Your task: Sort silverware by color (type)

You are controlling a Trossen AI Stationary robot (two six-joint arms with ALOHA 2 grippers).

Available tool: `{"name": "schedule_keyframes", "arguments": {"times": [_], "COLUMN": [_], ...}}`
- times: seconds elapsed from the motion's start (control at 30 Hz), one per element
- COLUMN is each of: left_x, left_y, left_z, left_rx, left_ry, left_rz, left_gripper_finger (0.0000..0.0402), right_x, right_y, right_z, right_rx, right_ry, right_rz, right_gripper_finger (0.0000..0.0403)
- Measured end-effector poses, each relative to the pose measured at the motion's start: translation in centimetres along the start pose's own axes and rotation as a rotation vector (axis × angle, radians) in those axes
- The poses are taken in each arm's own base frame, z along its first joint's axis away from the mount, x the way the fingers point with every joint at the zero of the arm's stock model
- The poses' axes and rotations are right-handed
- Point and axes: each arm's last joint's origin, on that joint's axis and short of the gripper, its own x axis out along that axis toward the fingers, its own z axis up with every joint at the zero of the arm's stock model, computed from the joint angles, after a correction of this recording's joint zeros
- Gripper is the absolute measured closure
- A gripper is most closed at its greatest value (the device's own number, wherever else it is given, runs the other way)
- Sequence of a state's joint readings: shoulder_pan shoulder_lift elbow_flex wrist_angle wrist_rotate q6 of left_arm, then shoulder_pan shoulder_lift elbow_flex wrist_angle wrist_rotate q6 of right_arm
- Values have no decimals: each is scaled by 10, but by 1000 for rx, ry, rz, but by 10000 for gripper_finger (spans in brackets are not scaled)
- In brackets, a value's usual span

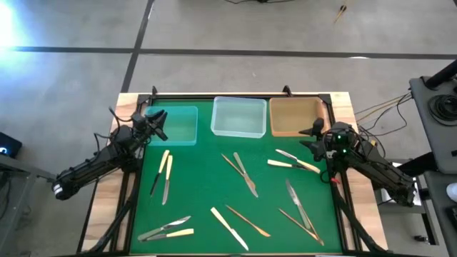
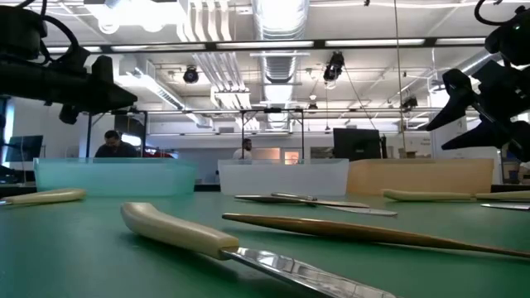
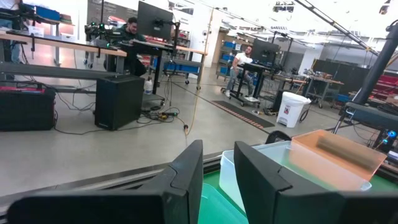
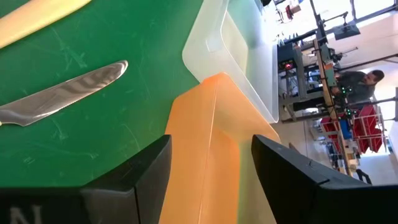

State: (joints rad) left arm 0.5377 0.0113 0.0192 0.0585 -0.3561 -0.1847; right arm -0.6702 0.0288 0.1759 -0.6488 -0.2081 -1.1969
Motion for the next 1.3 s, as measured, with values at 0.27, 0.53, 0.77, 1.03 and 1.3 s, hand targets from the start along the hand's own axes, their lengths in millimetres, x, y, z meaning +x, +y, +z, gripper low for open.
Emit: {"name": "schedule_keyframes", "arguments": {"times": [0.27,0.53,0.77,1.03,1.3], "left_x": [0,0,0,0,0], "left_y": [0,0,0,0,0], "left_z": [0,0,0,0,0], "left_rx": [0,0,0,0,0], "left_ry": [1,0,0,0,0], "left_rz": [0,0,0,0,0], "left_gripper_finger": [326,326,326,326,326], "right_x": [0,0,0,0,5], "right_y": [0,0,0,0,1], "right_z": [0,0,0,0,-1], "right_rx": [0,0,0,0,14], "right_ry": [0,0,0,0,24], "right_rz": [0,0,0,0,60], "right_gripper_finger": [188,188,188,188,188]}}
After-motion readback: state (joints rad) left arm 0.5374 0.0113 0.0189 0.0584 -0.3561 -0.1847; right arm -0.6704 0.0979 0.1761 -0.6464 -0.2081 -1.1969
